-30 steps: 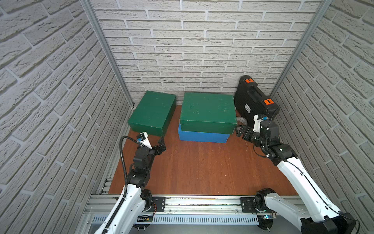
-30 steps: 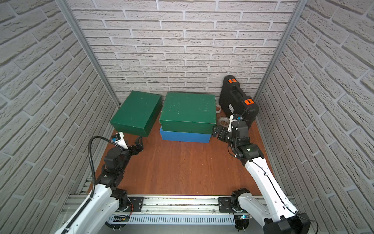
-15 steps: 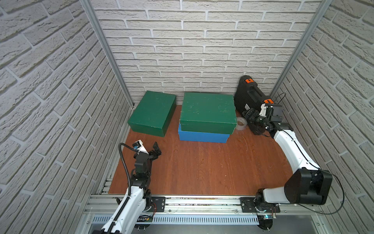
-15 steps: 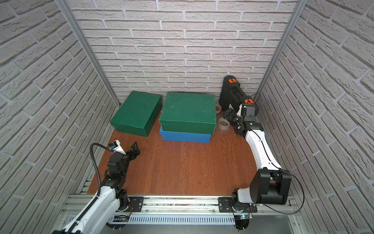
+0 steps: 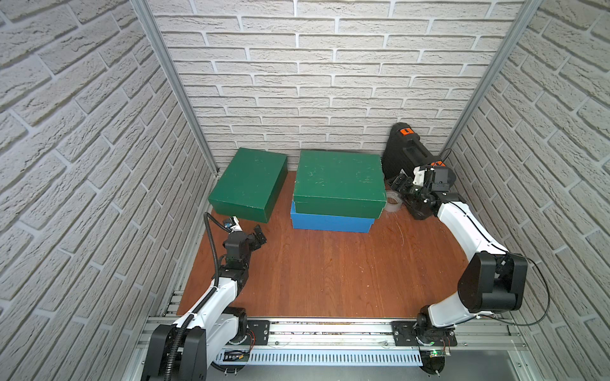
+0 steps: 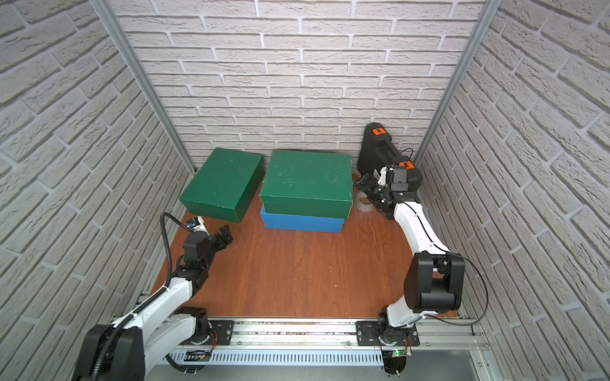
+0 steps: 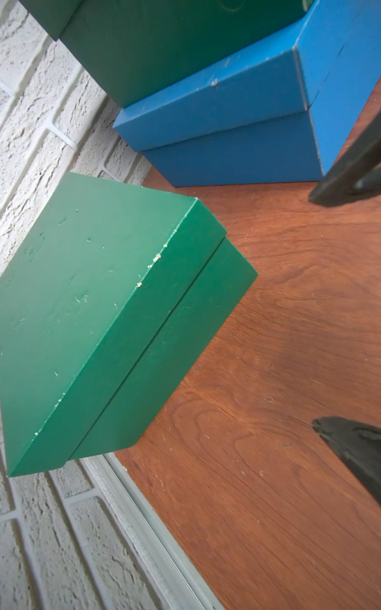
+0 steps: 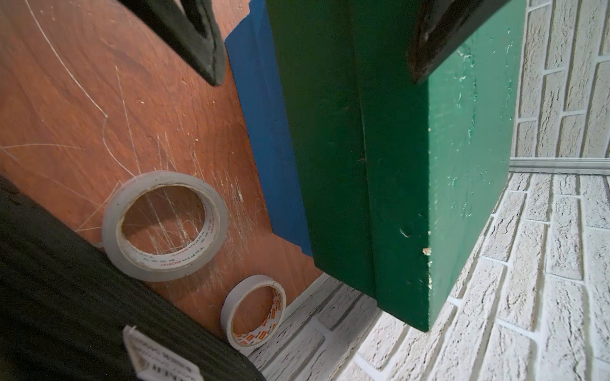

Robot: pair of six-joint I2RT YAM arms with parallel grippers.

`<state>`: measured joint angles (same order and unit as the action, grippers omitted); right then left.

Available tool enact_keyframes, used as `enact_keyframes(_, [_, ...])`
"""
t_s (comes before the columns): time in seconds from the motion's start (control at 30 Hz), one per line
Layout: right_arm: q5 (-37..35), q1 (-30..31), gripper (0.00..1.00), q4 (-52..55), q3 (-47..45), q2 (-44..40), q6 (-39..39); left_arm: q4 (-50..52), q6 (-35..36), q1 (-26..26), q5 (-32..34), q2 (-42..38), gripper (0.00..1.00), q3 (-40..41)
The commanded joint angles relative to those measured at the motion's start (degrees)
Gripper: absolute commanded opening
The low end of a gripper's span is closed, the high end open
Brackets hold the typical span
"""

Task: Stack the shoeboxes
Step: Adjust the shoebox.

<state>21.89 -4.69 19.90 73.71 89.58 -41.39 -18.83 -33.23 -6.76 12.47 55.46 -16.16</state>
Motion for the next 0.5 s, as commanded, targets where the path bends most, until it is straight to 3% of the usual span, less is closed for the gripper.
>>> enact_keyframes(0.0, [0.79, 1.15, 0.87, -1.71, 2.18, 0.90, 0.26, -2.42, -0.25, 0.28, -0.34, -0.31, 0.98, -0.54])
enact_keyframes(0.47, [-0.93, 2.36, 0.87, 0.85, 6.33, 3.31, 1.11, -2.45, -0.25, 0.29, -0.51, -0.09, 0.98, -0.64])
